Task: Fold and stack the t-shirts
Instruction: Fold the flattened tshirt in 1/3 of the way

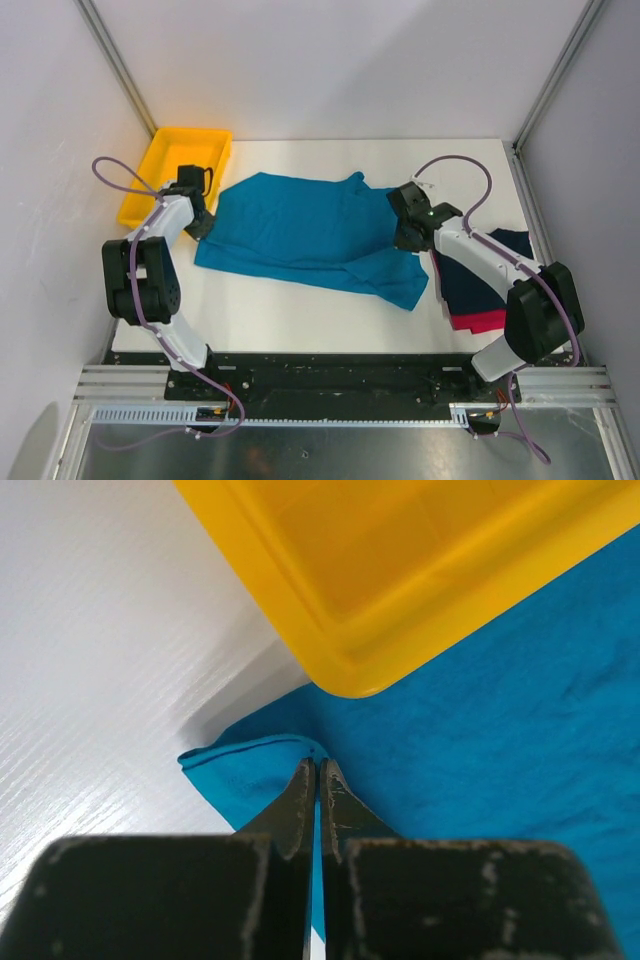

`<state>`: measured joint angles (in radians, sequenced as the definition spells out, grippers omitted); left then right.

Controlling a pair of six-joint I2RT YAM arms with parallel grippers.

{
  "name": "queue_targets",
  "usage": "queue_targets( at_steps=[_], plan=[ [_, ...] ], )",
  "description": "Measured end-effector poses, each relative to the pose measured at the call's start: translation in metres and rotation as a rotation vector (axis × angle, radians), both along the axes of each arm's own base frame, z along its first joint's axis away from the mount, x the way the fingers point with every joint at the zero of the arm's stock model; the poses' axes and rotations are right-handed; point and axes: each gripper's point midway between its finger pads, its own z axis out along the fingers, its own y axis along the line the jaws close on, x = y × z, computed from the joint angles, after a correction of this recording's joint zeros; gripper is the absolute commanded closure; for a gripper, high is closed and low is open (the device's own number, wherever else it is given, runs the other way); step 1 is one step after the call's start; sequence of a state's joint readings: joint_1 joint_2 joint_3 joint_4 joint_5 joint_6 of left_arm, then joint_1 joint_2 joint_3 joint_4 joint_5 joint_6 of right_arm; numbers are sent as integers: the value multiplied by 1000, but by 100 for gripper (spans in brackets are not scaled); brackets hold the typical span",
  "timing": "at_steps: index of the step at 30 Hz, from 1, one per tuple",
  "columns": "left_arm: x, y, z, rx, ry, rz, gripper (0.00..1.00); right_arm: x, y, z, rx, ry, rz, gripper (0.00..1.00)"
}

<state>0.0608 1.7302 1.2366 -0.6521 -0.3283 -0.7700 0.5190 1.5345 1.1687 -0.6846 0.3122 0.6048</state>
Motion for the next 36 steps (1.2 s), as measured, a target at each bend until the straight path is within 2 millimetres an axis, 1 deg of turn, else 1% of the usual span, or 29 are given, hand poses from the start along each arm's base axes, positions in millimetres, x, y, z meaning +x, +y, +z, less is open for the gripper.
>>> queue_targets(
  at_steps=[5, 10, 15, 28, 36],
  plan=[
    [1, 0, 0, -1, -6, 0, 100, 0, -8, -2, -22, 2, -20, 100],
    [-1, 1, -5, -3, -1, 4, 100, -3, -16, -10, -33, 22, -36, 100],
    [-5, 4, -8, -3, 7, 12, 100, -4, -18, -12, -35, 26, -38, 100],
    [-1, 4, -8, -22, -13, 12, 100, 4, -16, -10, -11, 7, -26, 100],
    [0, 7, -8, -26, -20, 20, 100, 11, -19, -19, -30, 27, -23, 100]
  ],
)
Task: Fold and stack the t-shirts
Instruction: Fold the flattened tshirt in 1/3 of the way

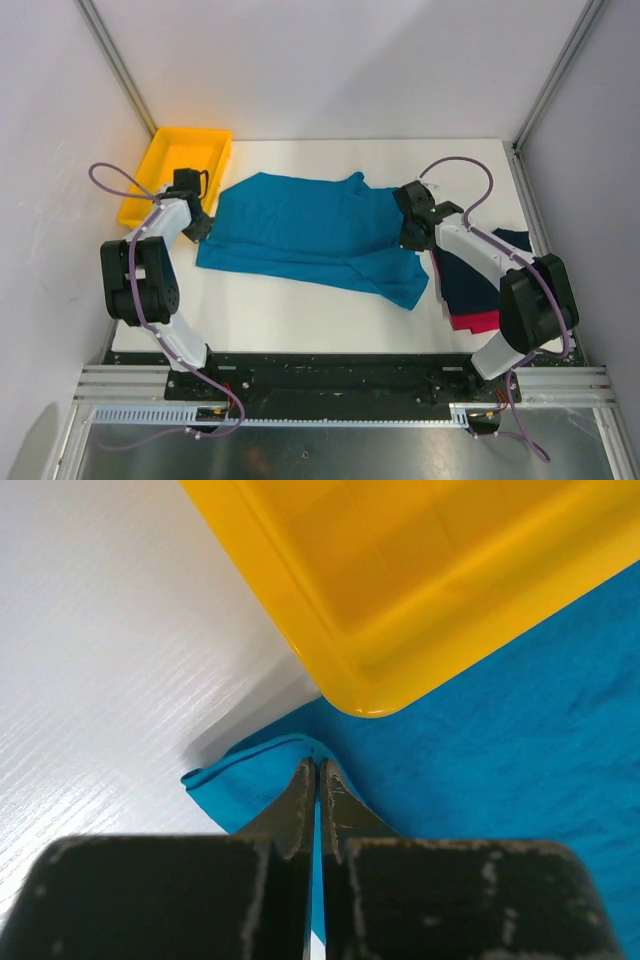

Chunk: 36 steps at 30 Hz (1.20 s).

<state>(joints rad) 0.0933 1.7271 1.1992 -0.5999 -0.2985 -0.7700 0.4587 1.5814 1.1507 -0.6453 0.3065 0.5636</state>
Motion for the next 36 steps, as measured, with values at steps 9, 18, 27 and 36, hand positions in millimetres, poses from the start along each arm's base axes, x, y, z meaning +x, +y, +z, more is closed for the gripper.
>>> queue_targets(
  at_steps=[9, 18, 27, 36],
  plan=[
    [1, 2, 0, -9, -7, 5, 100, 0, -6, -4, -9, 16, -15, 100],
    [4, -1, 1, -24, -19, -4, 100, 1, -5, -4, -7, 14, -3, 100],
    [12, -4, -5, -39, -21, -21, 100, 14, 4, -3, 2, 3, 19, 100],
    [14, -6, -13, -56, -7, -29, 100, 47, 31, 14, 3, -48, 72, 100]
  ],
)
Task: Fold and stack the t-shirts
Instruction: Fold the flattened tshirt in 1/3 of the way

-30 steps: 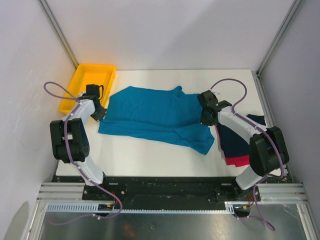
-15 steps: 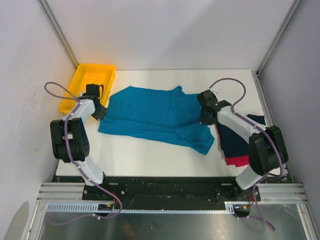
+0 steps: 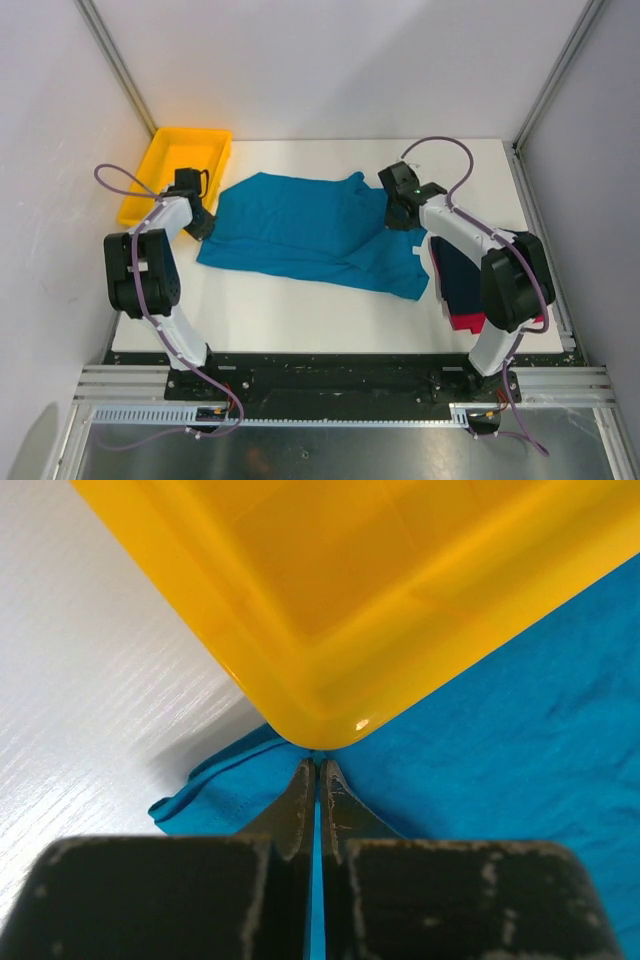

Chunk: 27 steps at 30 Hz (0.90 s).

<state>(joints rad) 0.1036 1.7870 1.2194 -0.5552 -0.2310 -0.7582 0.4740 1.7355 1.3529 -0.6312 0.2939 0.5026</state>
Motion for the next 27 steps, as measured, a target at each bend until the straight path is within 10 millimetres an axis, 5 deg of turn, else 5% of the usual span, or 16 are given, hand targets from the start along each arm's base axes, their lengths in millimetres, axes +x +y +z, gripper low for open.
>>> queue_targets(
  at_steps=[8, 22, 24, 27],
  plan=[
    [0, 0, 0, -1, -1, -1, 100, 9, 19, -9, -34, 11, 38, 100],
    [5, -5, 1, -19, -16, -33, 94, 15, 3, -19, -90, 35, 44, 99],
    [6, -6, 2, -25, -21, -44, 90, 17, 1, -21, -96, 36, 48, 95],
    [8, -9, 2, -43, -31, -67, 76, 21, -1, -22, -96, 35, 54, 74]
  ],
)
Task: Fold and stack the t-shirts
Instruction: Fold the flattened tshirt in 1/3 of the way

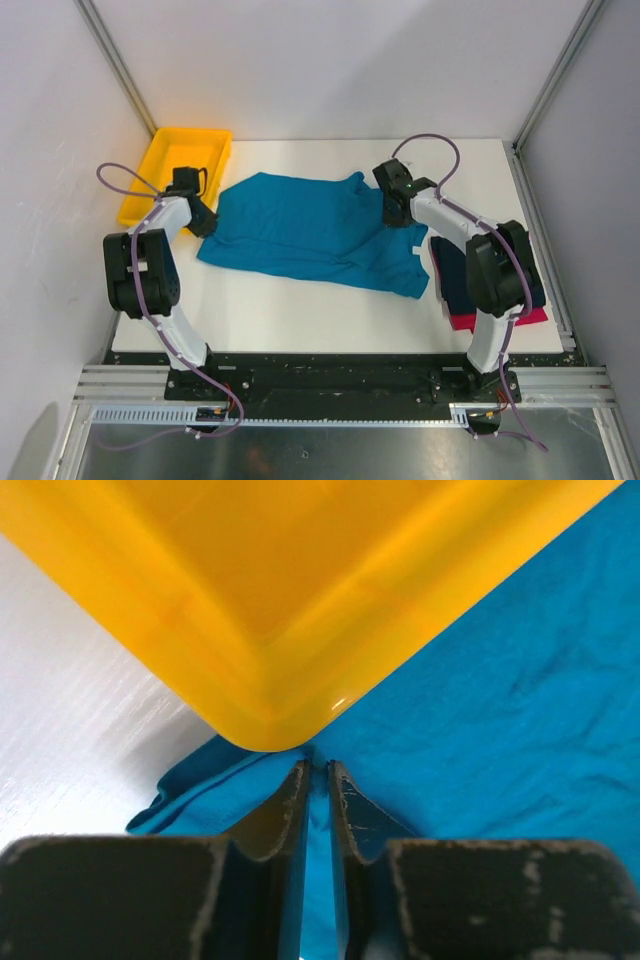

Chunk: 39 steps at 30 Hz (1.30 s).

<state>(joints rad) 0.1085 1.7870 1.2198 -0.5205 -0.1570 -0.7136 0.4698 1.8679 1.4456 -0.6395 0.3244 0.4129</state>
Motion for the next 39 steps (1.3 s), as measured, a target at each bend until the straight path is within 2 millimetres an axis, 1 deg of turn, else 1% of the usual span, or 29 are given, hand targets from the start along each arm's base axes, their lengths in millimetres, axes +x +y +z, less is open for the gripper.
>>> queue_targets(
  at_steps=[1, 3, 5, 7, 8, 9, 10, 13, 15, 18, 19, 21, 25, 27, 29, 32, 39],
  plan=[
    [1, -1, 0, -5, -3, -10, 72, 2, 0, 1, 2, -3, -2, 69],
    [3, -3, 1, -17, -13, -31, 68, 6, -1, 2, 4, -8, -1, 58],
    [6, -6, 2, -27, -24, -46, 62, 7, -2, 3, 3, -7, 4, 48],
    [8, -8, 4, -36, -35, -63, 50, 8, -3, 2, 3, -7, 0, 45],
    [8, -9, 6, -39, -41, -70, 46, 7, -3, 2, 3, -5, 0, 47],
    [9, -10, 9, -41, -49, -79, 45, 7, -3, 3, 3, -4, 0, 51],
    [9, -10, 13, -41, -60, -85, 47, 5, -3, 4, 5, -2, 1, 57],
    [10, -10, 28, -34, -103, -91, 55, -1, 1, 12, 25, -9, 2, 69],
    [7, -10, 38, -30, -130, -91, 61, -9, 6, 19, 44, -19, 9, 74],
    [-4, -12, 46, -28, -156, -90, 67, -30, 20, 26, 78, -21, 38, 77],
    [-7, -12, 45, -29, -155, -88, 69, -39, 27, 26, 94, -18, 51, 78],
    [-16, -13, 37, -34, -134, -87, 70, -56, 38, 20, 114, 2, 76, 79],
    [-32, -18, 16, -57, -72, -87, 71, -90, 60, -6, 138, 73, 121, 80],
    [-34, -21, 10, -67, -55, -90, 71, -99, 65, -15, 140, 100, 130, 80],
    [-34, -23, 7, -75, -45, -91, 71, -103, 71, -22, 148, 115, 132, 80],
    [-35, -24, 3, -80, -35, -93, 71, -103, 76, -29, 159, 124, 125, 80],
    [-35, -24, -1, -82, -24, -93, 71, -102, 83, -46, 170, 152, 116, 80]
  ],
)
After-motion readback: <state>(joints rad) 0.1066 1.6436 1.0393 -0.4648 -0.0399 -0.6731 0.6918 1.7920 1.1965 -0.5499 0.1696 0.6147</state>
